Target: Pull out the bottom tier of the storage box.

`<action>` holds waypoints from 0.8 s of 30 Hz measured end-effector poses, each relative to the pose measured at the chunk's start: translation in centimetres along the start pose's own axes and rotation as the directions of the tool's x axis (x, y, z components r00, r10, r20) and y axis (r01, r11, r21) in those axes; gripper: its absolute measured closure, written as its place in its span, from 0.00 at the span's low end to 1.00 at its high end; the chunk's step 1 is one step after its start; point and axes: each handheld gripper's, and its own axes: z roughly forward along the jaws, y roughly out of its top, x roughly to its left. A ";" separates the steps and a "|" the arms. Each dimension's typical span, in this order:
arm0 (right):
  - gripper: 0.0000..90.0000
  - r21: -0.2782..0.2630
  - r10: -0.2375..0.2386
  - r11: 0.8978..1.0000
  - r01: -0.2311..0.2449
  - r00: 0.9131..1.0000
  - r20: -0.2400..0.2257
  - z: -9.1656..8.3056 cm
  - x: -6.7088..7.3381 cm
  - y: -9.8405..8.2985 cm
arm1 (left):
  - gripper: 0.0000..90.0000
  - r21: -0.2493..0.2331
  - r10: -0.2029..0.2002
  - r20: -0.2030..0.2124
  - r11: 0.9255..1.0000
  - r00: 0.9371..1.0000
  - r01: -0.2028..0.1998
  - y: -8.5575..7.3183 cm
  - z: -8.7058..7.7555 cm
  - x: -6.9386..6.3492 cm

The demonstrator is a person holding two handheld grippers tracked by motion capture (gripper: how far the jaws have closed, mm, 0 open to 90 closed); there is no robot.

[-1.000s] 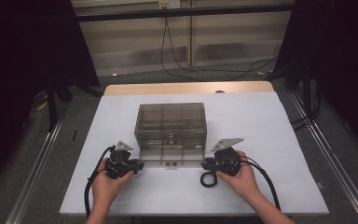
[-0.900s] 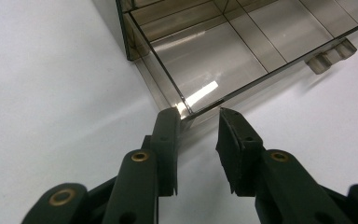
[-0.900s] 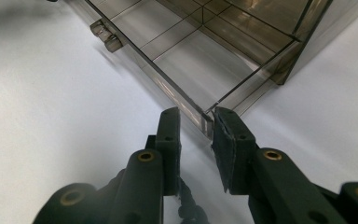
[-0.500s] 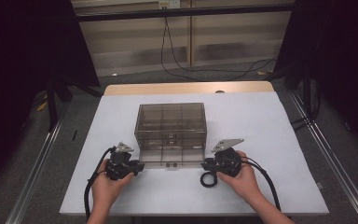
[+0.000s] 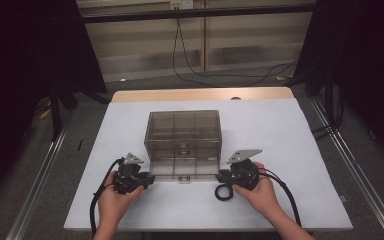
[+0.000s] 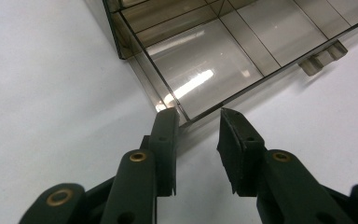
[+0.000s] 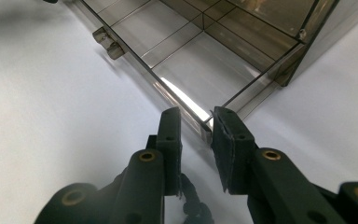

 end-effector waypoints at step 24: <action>0.83 0.011 0.012 1.000 -0.012 1.000 -0.004 -0.1 -0.2 -0.6 | 0.78 0.014 0.021 0.011 1.000 1.000 -0.021 -0.1 -0.5 -0.3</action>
